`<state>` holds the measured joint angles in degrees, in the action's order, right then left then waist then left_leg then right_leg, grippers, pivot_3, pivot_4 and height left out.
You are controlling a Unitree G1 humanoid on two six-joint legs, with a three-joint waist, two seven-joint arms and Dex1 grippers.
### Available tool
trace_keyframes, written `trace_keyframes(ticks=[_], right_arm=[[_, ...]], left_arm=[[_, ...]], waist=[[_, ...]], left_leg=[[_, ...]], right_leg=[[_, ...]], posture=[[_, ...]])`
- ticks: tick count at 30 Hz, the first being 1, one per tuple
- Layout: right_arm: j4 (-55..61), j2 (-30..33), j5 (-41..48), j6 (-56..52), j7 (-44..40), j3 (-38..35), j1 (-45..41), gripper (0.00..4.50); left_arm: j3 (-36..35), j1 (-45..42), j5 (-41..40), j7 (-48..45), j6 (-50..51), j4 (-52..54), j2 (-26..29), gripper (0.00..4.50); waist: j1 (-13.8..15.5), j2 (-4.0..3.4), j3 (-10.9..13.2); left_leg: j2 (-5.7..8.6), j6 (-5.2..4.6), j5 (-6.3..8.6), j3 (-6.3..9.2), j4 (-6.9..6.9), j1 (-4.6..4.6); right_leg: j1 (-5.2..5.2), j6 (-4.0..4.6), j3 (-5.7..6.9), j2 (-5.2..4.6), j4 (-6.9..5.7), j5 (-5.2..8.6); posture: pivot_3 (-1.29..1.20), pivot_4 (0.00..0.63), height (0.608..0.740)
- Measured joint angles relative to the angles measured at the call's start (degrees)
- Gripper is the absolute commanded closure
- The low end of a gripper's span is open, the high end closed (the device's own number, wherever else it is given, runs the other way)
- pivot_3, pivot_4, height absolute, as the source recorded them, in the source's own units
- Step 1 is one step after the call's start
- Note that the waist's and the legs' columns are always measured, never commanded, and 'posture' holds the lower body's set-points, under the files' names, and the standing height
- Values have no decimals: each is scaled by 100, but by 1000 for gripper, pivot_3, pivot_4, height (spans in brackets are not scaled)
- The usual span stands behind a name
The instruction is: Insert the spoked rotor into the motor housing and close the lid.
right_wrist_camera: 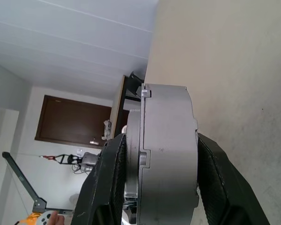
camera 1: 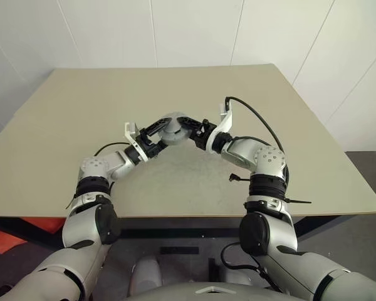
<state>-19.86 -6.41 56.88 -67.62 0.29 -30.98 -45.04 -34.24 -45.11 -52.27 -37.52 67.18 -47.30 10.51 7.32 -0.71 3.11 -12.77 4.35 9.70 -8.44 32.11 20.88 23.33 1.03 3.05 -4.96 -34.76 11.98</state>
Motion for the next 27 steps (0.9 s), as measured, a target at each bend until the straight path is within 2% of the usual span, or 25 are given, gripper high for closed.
trace_keyframes(ticks=[4,20,27], right_arm=[[0,1,41,9,-31,14,45,2388],[19,55,72,113,-129,88,86,2388],[20,152,-53,256,-271,368,123,117]], left_arm=[[-14,-21,-32,-100,-61,-57,-35,2308],[85,-21,-35,-230,-198,-91,-37,2378],[220,-16,89,-134,-372,-86,-38,2378]], waist=[[0,0,0],[1,1,0],[1,1,0]], left_leg=[[0,0,0,0,1,2],[0,0,0,1,3,2],[0,0,0,1,4,2]], right_leg=[[0,0,0,0,0,0],[0,0,0,0,-1,0],[0,0,1,0,-1,0]], posture=[[0,0,740],[0,0,740],[0,0,740]])
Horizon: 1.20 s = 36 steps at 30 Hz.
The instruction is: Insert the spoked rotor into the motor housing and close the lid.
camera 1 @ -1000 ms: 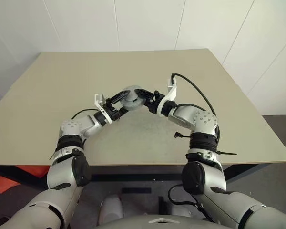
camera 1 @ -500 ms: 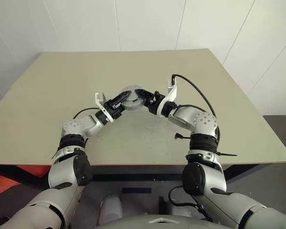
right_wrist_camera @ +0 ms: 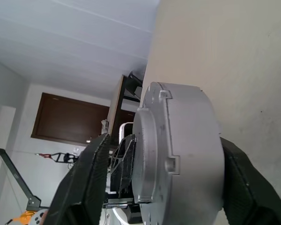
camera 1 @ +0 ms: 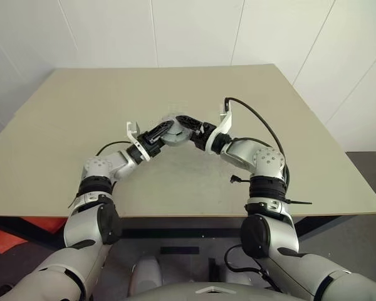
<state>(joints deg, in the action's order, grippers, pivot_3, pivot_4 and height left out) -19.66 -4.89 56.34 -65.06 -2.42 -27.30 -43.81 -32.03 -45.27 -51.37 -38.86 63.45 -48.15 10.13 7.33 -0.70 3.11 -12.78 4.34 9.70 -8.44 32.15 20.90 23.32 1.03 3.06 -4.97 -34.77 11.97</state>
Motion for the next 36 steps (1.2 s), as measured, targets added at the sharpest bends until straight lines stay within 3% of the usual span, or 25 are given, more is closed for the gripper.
trace_keyframes(ticks=[14,24,36], right_arm=[[31,350,-900,957,-126,532,95,19],[34,715,-1105,959,-527,692,266,19],[40,763,-1137,959,-648,786,304,19]], left_arm=[[-81,194,389,317,-1002,-77,283,2378],[-451,241,534,589,-1983,-368,818,2378],[-521,236,793,919,-2629,-1132,974,2378]], waist=[[-7,0,0],[-4,3,2],[-3,13,6]], left_leg=[[-1,0,0,1,1,1],[-1,-1,0,1,5,1],[-1,-1,1,2,7,1]], right_leg=[[0,0,0,1,0,0],[0,0,0,1,-2,0],[0,0,1,0,-4,0]], posture=[[0,0,740],[0,0,740],[0,0,740]])
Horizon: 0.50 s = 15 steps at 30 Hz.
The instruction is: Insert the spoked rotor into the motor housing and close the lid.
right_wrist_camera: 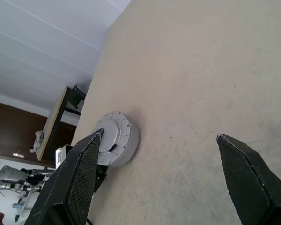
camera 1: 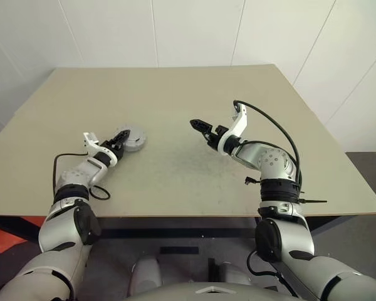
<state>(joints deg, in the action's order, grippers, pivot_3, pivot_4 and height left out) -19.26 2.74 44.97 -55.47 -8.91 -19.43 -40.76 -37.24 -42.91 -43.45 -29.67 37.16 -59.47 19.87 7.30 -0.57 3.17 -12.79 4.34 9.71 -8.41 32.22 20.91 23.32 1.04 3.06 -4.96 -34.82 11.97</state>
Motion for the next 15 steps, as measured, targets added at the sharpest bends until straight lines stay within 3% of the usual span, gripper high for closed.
trace_keyframes(ticks=[4,11,15], right_arm=[[0,-1,-5,0,-2,14,3,19],[0,-1,-5,0,-1,-8,4,0],[-1,1,-7,0,-1,-9,4,0]], left_arm=[[-3,-30,5,20,-120,-67,16,2378],[6,-142,178,70,-508,-198,192,22],[-45,-206,220,141,-758,-387,442,22]], waist=[[-1,2,-1],[-14,2,-1],[-18,2,-1]], left_leg=[[-1,0,0,0,1,-2],[-3,0,0,0,2,-10],[-3,0,0,-1,2,-12]], right_leg=[[0,2,0,0,-3,-1],[-2,8,0,1,-6,-2],[-2,7,0,1,-6,-3]], posture=[[0,0,740],[0,0,740],[0,0,740]])
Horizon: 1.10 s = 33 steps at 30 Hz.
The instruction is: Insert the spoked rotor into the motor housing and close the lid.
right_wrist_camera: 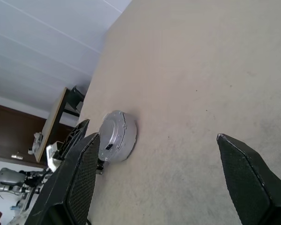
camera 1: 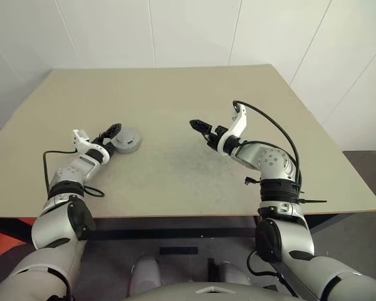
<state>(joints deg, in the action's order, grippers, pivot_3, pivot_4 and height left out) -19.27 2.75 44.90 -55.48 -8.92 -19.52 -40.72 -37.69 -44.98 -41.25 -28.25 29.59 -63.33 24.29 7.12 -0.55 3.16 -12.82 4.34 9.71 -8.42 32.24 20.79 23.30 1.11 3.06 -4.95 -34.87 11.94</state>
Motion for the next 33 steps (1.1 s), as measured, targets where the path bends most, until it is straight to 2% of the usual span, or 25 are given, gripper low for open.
trace_keyframes(ticks=[10,17,21,24,33], right_arm=[[0,31,-103,20,-134,178,0,0],[510,455,-1169,1061,-873,1316,422,0],[653,742,-2057,2154,-1209,1940,692,0],[641,992,-2478,2643,-1356,2072,737,0],[576,1873,-2645,2806,-2365,1968,908,0]], left_arm=[[79,-234,292,-179,-375,-189,603,22],[925,-322,1087,-575,-848,5,459,22],[1579,-197,1490,-1055,-1277,712,92,22],[1955,-17,1683,-1411,-1423,1195,-34,22],[2931,522,1998,-2105,-1286,2754,-281,22]], waist=[[21,1,0],[43,4,-1],[53,8,0],[31,10,1],[12,11,2]], left_leg=[[1,0,0,0,3,-2],[1,0,0,1,6,3],[2,0,0,1,15,9],[2,0,0,1,21,9],[0,-11,6,0,60,8]], right_leg=[[-6,4,0,-2,0,2],[-7,-3,1,-3,1,-2],[-7,-1,2,-7,-2,-1],[-7,18,2,-7,-9,7],[-9,26,-2,-11,-41,7]], posture=[[0,0,740],[0,0,740],[0,0,740],[0,0,740],[0,0,740]])
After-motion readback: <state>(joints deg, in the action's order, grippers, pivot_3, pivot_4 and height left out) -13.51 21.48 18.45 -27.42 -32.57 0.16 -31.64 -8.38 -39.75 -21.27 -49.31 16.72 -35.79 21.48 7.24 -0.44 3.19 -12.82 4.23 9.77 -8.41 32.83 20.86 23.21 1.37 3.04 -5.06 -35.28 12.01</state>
